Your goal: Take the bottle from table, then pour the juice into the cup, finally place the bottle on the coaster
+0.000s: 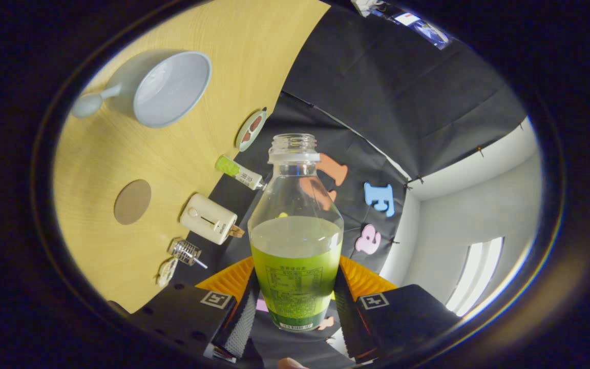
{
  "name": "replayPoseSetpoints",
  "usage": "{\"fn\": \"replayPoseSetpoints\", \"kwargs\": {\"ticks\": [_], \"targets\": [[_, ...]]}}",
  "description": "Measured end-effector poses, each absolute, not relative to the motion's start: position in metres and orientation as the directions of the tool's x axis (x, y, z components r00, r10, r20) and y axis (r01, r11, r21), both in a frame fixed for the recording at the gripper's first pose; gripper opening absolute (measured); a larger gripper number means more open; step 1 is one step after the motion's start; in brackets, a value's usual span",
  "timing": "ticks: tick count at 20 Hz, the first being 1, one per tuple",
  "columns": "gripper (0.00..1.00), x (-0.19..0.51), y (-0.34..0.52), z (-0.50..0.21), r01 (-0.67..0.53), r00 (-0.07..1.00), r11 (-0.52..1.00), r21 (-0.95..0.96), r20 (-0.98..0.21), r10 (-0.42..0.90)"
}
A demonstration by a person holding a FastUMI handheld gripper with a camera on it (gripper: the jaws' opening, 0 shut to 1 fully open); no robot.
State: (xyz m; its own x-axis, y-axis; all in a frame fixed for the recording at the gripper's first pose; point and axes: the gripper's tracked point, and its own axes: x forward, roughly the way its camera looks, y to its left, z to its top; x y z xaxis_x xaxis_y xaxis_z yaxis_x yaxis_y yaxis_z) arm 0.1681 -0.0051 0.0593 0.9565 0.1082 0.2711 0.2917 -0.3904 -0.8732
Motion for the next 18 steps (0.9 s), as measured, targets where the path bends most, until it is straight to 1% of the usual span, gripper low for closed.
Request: {"fn": "replayPoseSetpoints", "kwargs": {"ticks": [5,9,12,16,18], "targets": [[0.76,0.168,-0.015,0.048,0.221,0.975,-0.188,-0.957,0.217,0.042],[0.76,0.165,-0.016,0.038,0.169,0.985,-0.011,-0.985,0.169,0.019],[0.76,0.158,-0.018,0.028,0.122,0.992,0.125,-0.985,0.124,0.009],[0.76,0.154,-0.024,0.023,0.092,0.996,0.234,-0.968,0.094,-0.002],[0.76,0.153,-0.029,0.020,0.072,0.997,0.322,-0.944,0.071,-0.013]]}}
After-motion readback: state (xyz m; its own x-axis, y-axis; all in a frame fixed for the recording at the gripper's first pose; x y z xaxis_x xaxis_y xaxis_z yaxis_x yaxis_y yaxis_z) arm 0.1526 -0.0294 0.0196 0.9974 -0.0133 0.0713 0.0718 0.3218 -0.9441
